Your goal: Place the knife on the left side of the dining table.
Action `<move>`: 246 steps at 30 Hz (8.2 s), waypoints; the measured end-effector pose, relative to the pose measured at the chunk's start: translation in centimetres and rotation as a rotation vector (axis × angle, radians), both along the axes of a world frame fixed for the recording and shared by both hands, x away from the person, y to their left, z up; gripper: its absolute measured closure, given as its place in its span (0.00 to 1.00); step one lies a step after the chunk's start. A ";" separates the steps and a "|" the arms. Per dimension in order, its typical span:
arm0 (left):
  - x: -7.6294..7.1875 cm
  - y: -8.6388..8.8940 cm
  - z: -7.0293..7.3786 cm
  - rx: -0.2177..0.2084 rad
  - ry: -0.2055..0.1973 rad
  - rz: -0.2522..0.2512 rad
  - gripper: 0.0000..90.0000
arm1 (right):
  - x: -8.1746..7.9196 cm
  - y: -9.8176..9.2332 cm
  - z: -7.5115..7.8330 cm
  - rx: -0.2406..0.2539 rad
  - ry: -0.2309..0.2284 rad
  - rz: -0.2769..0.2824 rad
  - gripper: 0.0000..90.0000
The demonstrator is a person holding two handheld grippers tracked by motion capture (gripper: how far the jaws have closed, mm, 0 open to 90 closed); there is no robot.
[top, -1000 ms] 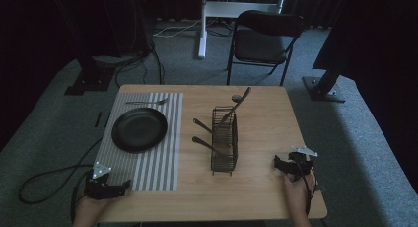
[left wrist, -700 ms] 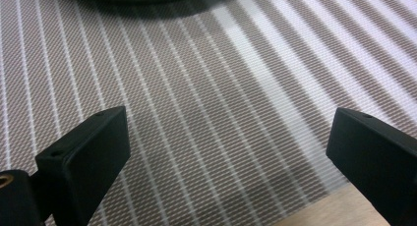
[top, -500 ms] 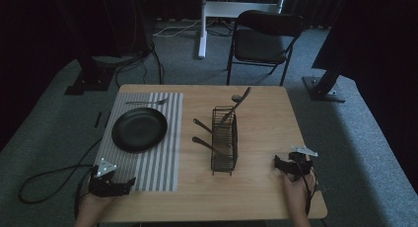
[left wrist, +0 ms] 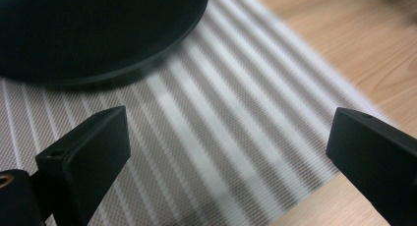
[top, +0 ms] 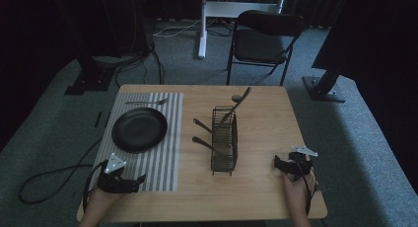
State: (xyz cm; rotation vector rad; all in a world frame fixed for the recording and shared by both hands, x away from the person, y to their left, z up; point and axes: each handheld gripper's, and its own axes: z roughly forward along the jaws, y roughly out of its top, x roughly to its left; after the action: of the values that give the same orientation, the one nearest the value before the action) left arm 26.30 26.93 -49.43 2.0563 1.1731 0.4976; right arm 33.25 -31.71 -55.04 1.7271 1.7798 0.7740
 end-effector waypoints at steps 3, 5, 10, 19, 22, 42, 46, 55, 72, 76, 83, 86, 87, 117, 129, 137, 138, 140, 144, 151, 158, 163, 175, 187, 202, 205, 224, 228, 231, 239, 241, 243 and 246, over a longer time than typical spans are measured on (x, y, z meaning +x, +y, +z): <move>0.1 -0.6 0.5 0.001 -0.010 -0.015 0.04 | 0.0 0.0 0.0 0.000 0.000 0.000 0.13; 0.3 -1.5 1.0 0.008 -0.016 -0.039 0.04 | 0.0 0.0 0.0 0.000 0.000 0.000 0.13; 0.5 -2.6 1.6 0.011 -0.027 -0.062 0.04 | 0.0 0.0 0.0 0.000 0.000 0.000 0.13; 0.9 -4.8 3.4 0.003 -0.051 -0.132 0.04 | 0.0 0.0 0.0 0.000 0.000 0.000 0.13; 1.1 -5.5 3.8 -0.004 -0.054 -0.148 0.04 | 0.0 0.0 0.0 0.000 0.000 0.000 0.13; 2.1 -9.4 6.5 -0.020 -0.083 -0.251 0.04 | 0.0 0.0 0.0 -0.001 -0.001 0.001 0.13; 2.3 -10.0 7.0 -0.026 -0.087 -0.267 0.04 | 0.0 0.0 0.0 -0.001 -0.001 0.001 0.13; 3.1 -11.6 8.4 -0.067 -0.084 -0.305 0.04 | 0.0 0.0 0.0 -0.001 -0.001 0.001 0.13; 4.5 -14.6 9.1 -0.055 -0.083 -0.350 0.04 | 0.0 0.0 0.0 -0.001 -0.001 0.002 0.13; 4.7 -15.3 9.4 -0.068 -0.078 -0.369 0.04 | 0.0 0.0 0.0 -0.001 -0.001 0.002 0.13; 5.0 -15.9 9.8 -0.085 -0.068 -0.387 0.05 | 0.0 0.0 0.0 0.000 -0.001 0.001 0.13; 5.3 -16.5 10.2 -0.082 -0.077 -0.382 0.08 | 0.0 0.0 0.0 -0.001 -0.001 0.002 0.13; 5.4 -16.7 10.3 -0.079 -0.074 -0.378 0.08 | 0.0 0.0 0.0 -0.001 -0.001 0.002 0.13; 5.7 -17.2 10.3 -0.178 -0.034 -0.422 0.88 | 0.0 0.0 0.0 -0.001 -0.001 0.000 0.13; 5.5 -17.5 10.5 -0.210 -0.030 -0.445 0.93 | 0.0 0.0 0.0 -0.001 -0.001 0.001 0.13; 5.2 -17.7 11.3 -0.202 -0.072 -0.428 0.93 | 0.0 0.0 0.0 -0.001 0.000 0.002 0.13; 5.2 -17.7 11.3 -0.202 -0.072 -0.428 0.93 | 0.0 0.0 0.0 -0.001 0.000 0.002 0.13; 5.0 -17.5 11.9 -0.215 -0.078 -0.430 0.93 | 0.0 0.0 0.0 -0.001 -0.001 0.001 0.13; 4.5 -17.2 12.5 -0.228 -0.094 -0.426 0.93 | 0.0 0.0 0.0 -0.001 -0.001 0.001 0.13; 3.3 -16.4 14.4 -0.245 -0.117 -0.444 0.93 | 0.0 0.0 0.0 -0.001 -0.001 0.001 0.13; 2.2 -15.2 15.9 -0.263 -0.158 -0.427 0.93 | 0.0 0.0 0.0 -0.001 -0.001 0.001 0.13; 1.6 -13.5 16.9 -0.282 -0.180 -0.402 0.93 | 0.0 0.0 0.0 -0.001 -0.001 0.001 0.13; 0.3 -9.6 18.0 -0.296 -0.216 -0.339 0.93 | 0.0 0.0 0.0 -0.001 -0.001 0.001 0.13; -0.6 -6.4 17.4 -0.291 -0.215 -0.280 0.93 | 0.0 0.0 0.0 -0.001 -0.001 0.001 0.13; -0.4 -2.2 13.7 -0.291 -0.143 -0.163 0.93 | 0.0 0.0 0.0 -0.001 -0.001 0.001 0.13; -0.3 -1.4 12.8 -0.293 -0.125 -0.143 0.93 | 0.0 0.0 0.0 -0.001 -0.001 0.001 0.13; 0.3 1.1 7.7 -0.300 0.000 -0.059 0.93 | 0.0 0.0 0.0 -0.002 0.000 0.001 0.13; 0.5 1.4 7.1 -0.331 0.018 -0.053 0.93 | 0.0 0.0 0.0 -0.002 0.000 0.001 0.13; 0.5 1.6 6.8 -0.342 0.022 -0.052 0.93 | 0.0 0.0 0.0 -0.002 0.000 0.001 0.13; 0.8 3.0 5.8 -0.395 0.058 -0.004 0.90 | 0.0 0.0 0.0 -0.001 0.000 0.000 0.13; 0.9 3.5 5.5 -0.404 0.064 0.008 0.90 | 0.0 0.0 0.0 -0.001 0.000 0.000 0.13; 1.0 3.7 5.2 -0.416 0.071 0.021 0.89 | 0.0 0.0 0.0 -0.001 0.000 0.000 0.13; 1.2 4.5 4.6 -0.434 0.083 0.046 0.87 | 0.0 0.0 0.0 -0.001 0.000 -0.001 0.13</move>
State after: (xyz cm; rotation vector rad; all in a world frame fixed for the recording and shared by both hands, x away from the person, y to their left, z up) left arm 27.52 31.40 -44.88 1.6911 1.2537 0.1589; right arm 33.23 -31.71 -55.03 1.7272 1.7794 0.7728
